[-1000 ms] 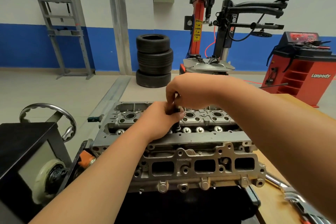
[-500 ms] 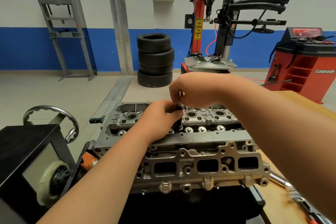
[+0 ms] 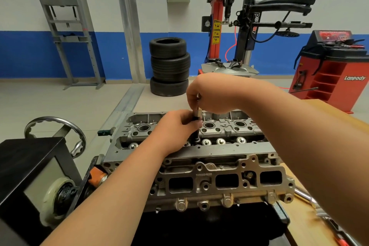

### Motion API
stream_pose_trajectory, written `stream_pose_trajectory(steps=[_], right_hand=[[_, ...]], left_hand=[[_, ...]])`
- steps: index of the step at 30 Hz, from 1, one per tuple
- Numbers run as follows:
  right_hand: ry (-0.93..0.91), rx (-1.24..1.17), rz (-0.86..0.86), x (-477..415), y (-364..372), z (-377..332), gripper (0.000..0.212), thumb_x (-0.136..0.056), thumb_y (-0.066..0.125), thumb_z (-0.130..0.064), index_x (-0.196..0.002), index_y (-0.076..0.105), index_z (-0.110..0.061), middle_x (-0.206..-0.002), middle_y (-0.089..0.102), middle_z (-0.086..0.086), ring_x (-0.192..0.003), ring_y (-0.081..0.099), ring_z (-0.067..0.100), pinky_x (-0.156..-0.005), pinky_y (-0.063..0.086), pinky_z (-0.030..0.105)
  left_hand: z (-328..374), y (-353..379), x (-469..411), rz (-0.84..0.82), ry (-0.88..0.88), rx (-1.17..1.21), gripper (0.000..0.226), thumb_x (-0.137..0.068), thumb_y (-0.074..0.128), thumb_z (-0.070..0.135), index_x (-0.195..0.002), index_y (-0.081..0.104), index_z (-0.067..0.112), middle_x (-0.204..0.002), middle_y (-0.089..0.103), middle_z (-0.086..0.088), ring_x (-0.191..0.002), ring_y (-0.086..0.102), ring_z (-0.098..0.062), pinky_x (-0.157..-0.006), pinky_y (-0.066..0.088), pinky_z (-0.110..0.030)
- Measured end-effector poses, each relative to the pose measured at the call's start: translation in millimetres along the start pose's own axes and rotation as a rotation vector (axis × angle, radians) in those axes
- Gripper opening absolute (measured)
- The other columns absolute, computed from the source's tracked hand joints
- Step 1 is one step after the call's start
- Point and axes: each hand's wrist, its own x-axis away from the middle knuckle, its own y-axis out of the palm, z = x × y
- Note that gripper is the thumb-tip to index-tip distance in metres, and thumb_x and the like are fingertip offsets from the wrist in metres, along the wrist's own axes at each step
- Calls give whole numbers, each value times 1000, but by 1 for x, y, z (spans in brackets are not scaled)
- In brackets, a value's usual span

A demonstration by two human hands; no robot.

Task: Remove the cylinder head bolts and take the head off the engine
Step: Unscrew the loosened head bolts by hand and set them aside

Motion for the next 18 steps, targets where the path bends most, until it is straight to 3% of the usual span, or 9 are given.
stream_pose_trajectory(steps=[3,5,8,11,13,15,18], right_hand=[[31,-173,47,2,4,3,24,-90,55,-20,-114,60,-19,-102,60,-7,-88,57,13,-70,46,22],[67,-150,75,0,8,2,33,-90,57,-40,-110,61,-14,-98,64,3,-86,60,20,-72,52,33],[80,-21,170,-4,15,1,38,-89,58,-49,-93,66,-12,-78,62,4,-65,54,17,-53,42,29],[7,-131,216,-5,21,4,24,-90,59,-35,-105,66,-17,-89,65,-3,-74,57,11,-61,47,22],[29,-301,236,-3,24,10,29,-90,58,-32,-117,61,-21,-97,61,-8,-75,54,1,-61,42,16],[118,-399,156,3,34,18,30,-90,57,-31,-118,59,-21,-107,62,-5,-81,57,4,-67,45,20],[151,-175,-115,8,60,19,26,-90,59,-40,-103,64,-19,-96,66,0,-82,59,14,-63,45,25]], left_hand=[[2,3,-6,142,-11,-79,19,-79,76,40,-72,62,29,-60,60,17,-55,54,2,-56,36,-21],[3,4,-8,201,-4,-80,31,-74,77,45,-69,58,22,-51,49,16,-47,45,-2,-50,33,-22],[1,3,-6,184,41,-11,25,-75,76,47,-77,60,28,-60,51,16,-54,48,0,-51,37,-17],[-1,1,-5,111,45,-39,15,-83,69,46,-85,58,36,-81,62,15,-74,58,-2,-59,39,-19],[0,0,-5,193,62,-38,10,-88,65,41,-81,59,36,-77,64,15,-70,59,0,-57,37,-19],[-2,-3,-6,401,25,53,14,-90,61,41,-79,59,34,-74,64,14,-67,59,2,-53,36,-17],[-9,-13,-8,645,-189,366,19,-94,55,41,-82,57,27,-76,63,7,-67,60,-9,-52,41,-21]])
